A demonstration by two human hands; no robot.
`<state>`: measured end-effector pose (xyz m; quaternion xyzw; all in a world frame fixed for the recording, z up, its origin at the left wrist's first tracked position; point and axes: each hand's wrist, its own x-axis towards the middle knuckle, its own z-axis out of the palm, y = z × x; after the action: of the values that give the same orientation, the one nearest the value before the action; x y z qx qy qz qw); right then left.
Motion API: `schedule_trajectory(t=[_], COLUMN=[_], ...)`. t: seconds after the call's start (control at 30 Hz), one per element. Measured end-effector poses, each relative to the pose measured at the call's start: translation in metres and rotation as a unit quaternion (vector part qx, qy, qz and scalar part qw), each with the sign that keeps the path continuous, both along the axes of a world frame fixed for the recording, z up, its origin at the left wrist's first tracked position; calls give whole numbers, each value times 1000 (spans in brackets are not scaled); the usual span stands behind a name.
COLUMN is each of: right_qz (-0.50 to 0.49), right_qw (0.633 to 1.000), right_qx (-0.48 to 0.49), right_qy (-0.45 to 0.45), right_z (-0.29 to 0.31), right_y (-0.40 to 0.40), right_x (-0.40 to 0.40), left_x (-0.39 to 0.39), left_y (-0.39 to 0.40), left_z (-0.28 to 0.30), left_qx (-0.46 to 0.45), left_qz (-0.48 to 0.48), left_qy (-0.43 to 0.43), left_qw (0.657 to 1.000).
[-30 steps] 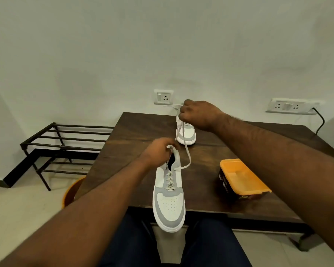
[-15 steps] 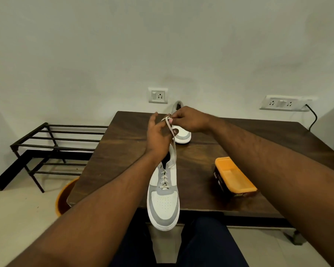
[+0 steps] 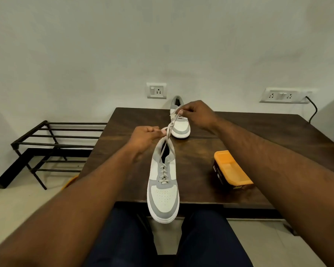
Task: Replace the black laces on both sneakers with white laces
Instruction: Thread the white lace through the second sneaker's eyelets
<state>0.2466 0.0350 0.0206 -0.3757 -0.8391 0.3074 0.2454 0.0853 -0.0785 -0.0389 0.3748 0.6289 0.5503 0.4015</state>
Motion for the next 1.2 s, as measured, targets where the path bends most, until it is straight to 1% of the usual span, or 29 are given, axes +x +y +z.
schedule_trajectory(t=[0.03,0.1,0.17,0.2,0.27,0.3,0.33,0.37,0.4,0.43,0.47,0.5,0.53,0.57,0.6,0.67,0.73,0.77,0.83,0.9,0.93,1.03,1.1,1.13,1.2], right_qz=[-26,-82,-110,-110,-106,-104,-94,-76,-48,-17,10,27,31,26,19,12,32,40,35,33,40,66,53,38,15], right_qw=[999,995,990,985,964,945,927,921,926,939,952,963,974,983,989,991,986,984,986,986,983,963,952,951,955], right_qx=[21,41,51,54,45,48,57,65,67,64,57,44,28,8,-10,-49,-64,-57,-21,39,68,150,185,191,181], right_qy=[-10,-28,-76,-120,-239,-306,-358,-378,-368,-339,-302,-266,-224,-183,-148,-125,-151,-163,-163,-160,-165,-214,-237,-241,-233], right_z=[-2,-12,-31,-42,-62,-68,-75,-78,-84,-88,-92,-97,-103,-109,-115,-124,-128,-129,-129,-126,-121,-109,-114,-119,-132], right_y=[5,10,13,14,11,7,2,-2,-7,-13,-20,-28,-35,-40,-44,-47,-48,-48,-47,-42,-40,-41,-45,-49,-57], right_x=[9,28,40,42,37,33,29,24,18,12,5,-4,-10,-16,-21,-27,-30,-31,-33,-32,-30,-13,6,14,22], left_x=[-16,-57,-95,-109,-119,-118,-112,-100,-85,-68,-50,-36,-23,-13,-7,0,3,4,6,6,3,-17,-44,-58,-71], left_y=[-8,-24,-38,-44,-55,-56,-56,-52,-49,-44,-40,-37,-33,-29,-25,-20,-18,-18,-21,-22,-24,-32,-38,-42,-53], left_z=[1,-8,-29,-41,-60,-69,-76,-79,-81,-80,-82,-84,-85,-88,-93,-100,-102,-104,-101,-98,-94,-87,-92,-97,-105], left_qx=[-14,-51,-109,-161,-281,-306,-298,-259,-209,-159,-120,-102,-91,-89,-89,-96,-96,-89,-71,-47,-39,-23,-47,-82,-180], left_qz=[-5,47,90,74,-7,-39,-55,-59,-68,-73,-69,-55,-33,-8,16,40,62,70,77,65,59,69,70,54,2], left_qy=[28,119,237,307,438,496,529,528,501,458,407,343,261,188,144,135,124,123,122,113,122,237,311,344,383], left_qw=[999,991,961,935,854,812,793,806,837,872,903,932,960,978,985,985,986,986,987,990,990,969,947,934,906])
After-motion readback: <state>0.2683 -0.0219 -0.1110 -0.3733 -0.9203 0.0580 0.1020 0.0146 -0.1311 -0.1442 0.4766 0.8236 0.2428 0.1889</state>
